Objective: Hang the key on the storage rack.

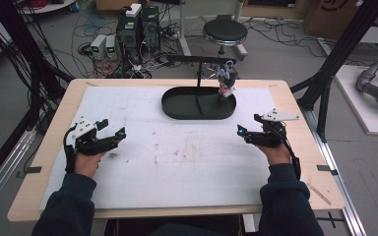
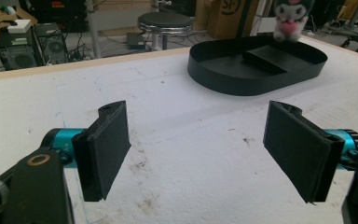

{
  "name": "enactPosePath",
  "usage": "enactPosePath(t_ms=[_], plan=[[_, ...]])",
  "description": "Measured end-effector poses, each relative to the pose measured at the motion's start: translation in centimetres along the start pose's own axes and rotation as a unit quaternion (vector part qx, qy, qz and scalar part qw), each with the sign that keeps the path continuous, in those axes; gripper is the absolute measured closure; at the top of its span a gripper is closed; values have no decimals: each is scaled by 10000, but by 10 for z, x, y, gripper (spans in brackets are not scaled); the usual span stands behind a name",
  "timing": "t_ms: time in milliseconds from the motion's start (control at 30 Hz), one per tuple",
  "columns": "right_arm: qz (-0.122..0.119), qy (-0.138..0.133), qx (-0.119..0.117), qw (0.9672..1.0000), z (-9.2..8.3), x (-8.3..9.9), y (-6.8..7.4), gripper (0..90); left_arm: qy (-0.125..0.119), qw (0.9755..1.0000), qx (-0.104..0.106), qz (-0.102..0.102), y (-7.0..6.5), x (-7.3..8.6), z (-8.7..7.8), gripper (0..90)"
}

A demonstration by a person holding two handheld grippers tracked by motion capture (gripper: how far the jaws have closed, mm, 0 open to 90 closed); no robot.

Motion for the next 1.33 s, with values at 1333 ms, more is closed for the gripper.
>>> enactPosePath(t_ms=[1333], plan=[[-210,159,216,9994,-5,19,-11,203,-52,9999,68,59,-3,-2,0,224]])
Point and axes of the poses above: each handheld gripper's, and its own axes: z roughly forward along the jaws, x roughly out of its underside, y roughly to its left, the point moved 8 cm from there along z, roughly forward along the jaws, and after that the axes turned 12 degrees about x, right-handed, at the moved point
